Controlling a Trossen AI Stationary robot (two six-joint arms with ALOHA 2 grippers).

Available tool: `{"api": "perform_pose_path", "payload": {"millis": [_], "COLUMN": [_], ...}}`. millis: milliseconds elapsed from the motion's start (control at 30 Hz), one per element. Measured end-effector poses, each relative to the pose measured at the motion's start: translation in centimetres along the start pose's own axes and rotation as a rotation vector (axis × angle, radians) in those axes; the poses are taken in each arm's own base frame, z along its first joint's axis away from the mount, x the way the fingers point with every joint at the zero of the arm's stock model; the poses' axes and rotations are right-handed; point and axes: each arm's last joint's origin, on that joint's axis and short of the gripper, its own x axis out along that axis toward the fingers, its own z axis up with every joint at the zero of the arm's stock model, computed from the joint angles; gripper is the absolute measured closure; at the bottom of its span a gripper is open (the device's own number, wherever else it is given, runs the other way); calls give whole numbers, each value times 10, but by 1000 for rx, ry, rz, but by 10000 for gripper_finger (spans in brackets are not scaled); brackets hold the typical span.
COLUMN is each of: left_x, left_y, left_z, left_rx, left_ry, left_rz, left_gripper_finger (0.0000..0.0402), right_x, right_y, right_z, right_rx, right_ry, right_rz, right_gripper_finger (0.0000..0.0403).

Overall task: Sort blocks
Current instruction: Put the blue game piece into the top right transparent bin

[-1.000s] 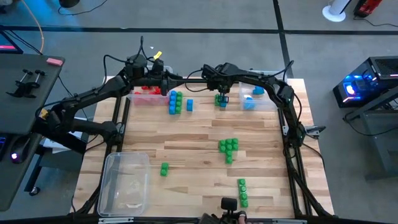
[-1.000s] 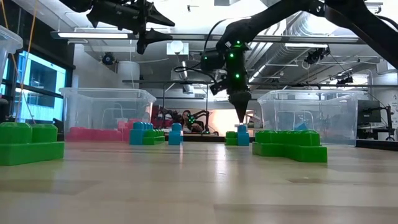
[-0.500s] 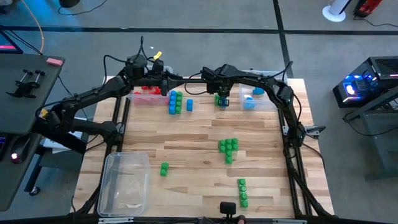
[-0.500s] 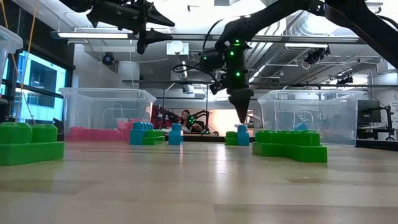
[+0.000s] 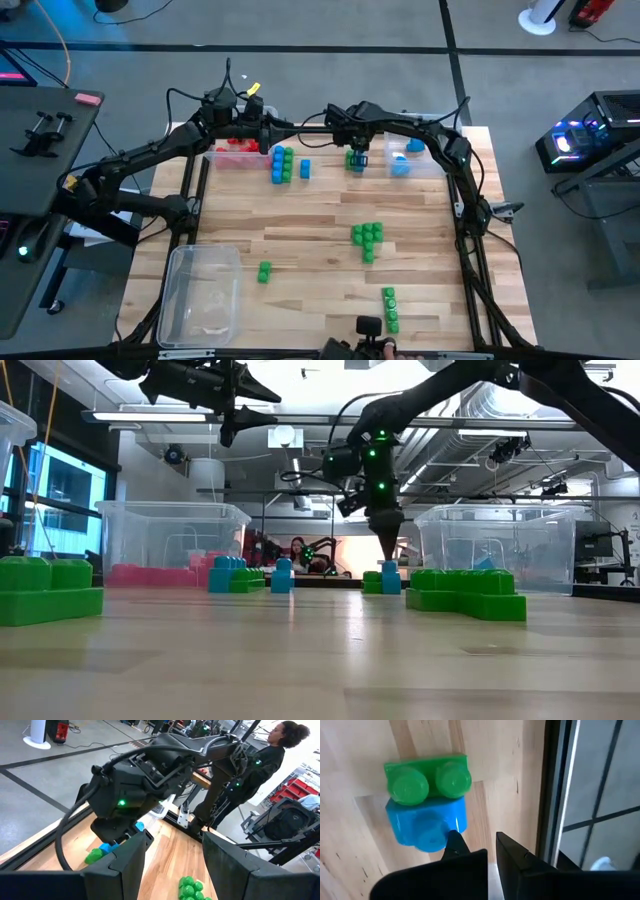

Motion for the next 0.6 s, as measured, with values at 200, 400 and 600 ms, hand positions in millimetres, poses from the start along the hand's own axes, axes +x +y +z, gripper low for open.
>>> {"api": "perform_pose_path", "payload": {"millis": [200, 400, 600], "left_x": [0, 0, 0], "left_y": [0, 0, 0], "left_z": [0, 0, -1], "left_rx": [-1, -1, -3], "left_ry": [0, 0, 4], "left_rz": [0, 1, 2], "left_gripper_finger": [218, 218, 218], "right_x": [1, 4, 7], "right_y": [-3, -2, 0], "right_z": [1, 2, 3], "right_rx": [13, 10, 7], "right_ry": [-20, -23, -19], "right_rz": [-1, 13, 43], "right_gripper_finger": [403, 403, 403]}}
